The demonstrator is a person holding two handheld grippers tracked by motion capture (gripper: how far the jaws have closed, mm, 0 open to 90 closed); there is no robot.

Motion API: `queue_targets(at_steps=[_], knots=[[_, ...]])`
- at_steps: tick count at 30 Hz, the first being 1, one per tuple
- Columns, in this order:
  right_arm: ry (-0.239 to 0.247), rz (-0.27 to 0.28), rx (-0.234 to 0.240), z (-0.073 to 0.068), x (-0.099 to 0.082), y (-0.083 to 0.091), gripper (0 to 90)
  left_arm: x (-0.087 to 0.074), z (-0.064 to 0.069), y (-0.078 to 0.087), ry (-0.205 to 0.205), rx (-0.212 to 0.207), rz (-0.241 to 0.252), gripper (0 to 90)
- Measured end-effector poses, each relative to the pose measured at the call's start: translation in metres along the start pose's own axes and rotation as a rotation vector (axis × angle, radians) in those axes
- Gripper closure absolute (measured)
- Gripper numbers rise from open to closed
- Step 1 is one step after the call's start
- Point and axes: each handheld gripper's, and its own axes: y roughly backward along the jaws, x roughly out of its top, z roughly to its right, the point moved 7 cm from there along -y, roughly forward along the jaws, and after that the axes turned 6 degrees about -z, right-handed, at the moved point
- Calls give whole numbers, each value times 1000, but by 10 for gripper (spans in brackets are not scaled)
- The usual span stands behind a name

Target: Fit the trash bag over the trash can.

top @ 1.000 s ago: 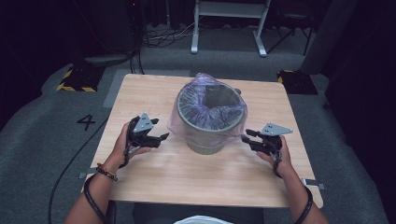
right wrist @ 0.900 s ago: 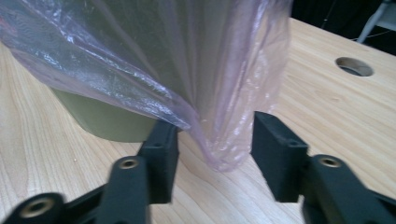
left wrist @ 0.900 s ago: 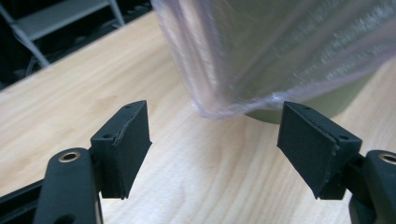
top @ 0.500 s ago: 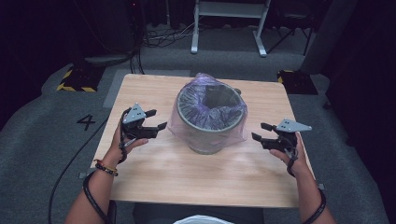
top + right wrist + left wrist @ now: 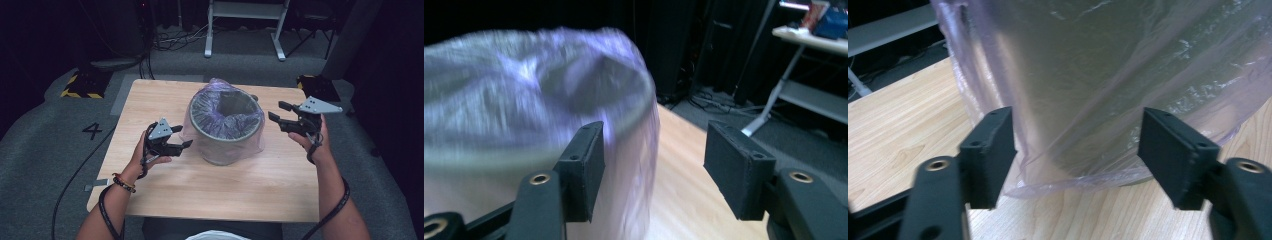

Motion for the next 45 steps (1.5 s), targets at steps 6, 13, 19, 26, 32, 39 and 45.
queue_targets(at_steps=[6, 13, 19, 26, 32, 39, 45], knots=[[59, -18, 40, -8, 34, -23, 438, 3, 2, -7, -18, 23, -5, 555], [138, -93, 93, -24, 56, -56, 493, 8, 1, -14, -59, 70, -21, 764], [189, -159, 101, -29, 66, -80, 512, 10, 2, -18, -68, 67, -17, 848], [207, -228, 86, -26, 68, -102, 590, 11, 1, -18, -62, 61, 1, 897], [225, -277, 97, -27, 69, -117, 628, 12, 1, -19, -66, 63, 5, 899], [244, -318, 61, -23, 70, -129, 725, 12, 1, -19, -69, 64, 2, 900], [236, -310, 64, -23, 72, -135, 610, 11, 0, -19, -65, 57, 5, 900]])
